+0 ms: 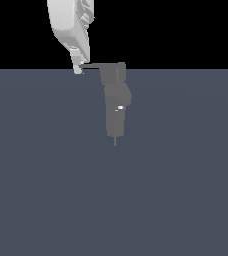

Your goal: Turn on the faucet by rotating a designated handle.

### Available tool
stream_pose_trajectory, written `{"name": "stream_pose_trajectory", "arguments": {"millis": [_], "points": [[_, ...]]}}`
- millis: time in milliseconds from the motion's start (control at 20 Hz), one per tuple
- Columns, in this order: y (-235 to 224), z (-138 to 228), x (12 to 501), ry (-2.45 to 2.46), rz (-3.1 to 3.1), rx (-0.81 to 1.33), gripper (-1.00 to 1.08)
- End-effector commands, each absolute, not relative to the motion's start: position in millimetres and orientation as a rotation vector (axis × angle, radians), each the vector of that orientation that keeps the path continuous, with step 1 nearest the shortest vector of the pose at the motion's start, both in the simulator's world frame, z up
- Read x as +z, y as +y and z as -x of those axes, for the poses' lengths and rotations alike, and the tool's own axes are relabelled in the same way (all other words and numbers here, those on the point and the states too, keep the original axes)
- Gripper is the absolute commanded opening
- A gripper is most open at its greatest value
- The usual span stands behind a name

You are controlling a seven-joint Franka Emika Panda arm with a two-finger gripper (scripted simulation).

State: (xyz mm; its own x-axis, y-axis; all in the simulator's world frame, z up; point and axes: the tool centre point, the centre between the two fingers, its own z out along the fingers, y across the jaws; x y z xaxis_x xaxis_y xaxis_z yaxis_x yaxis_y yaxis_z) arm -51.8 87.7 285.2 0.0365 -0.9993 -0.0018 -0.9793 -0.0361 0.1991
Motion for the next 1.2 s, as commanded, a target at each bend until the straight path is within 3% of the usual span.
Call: {"name": "stream_pose_trajectory", "arguments": {"millis": [0, 650, 1150], "points": [[75.8, 58.9, 289.4, -2.086, -2.145, -0.209, -1.0], [56.3, 88.8, 292.6, -2.069, -2.154, -0.214, -1.0], [-12.2, 89.2, 295.7, -2.079, -2.15, -0.211, -1.0]]}}
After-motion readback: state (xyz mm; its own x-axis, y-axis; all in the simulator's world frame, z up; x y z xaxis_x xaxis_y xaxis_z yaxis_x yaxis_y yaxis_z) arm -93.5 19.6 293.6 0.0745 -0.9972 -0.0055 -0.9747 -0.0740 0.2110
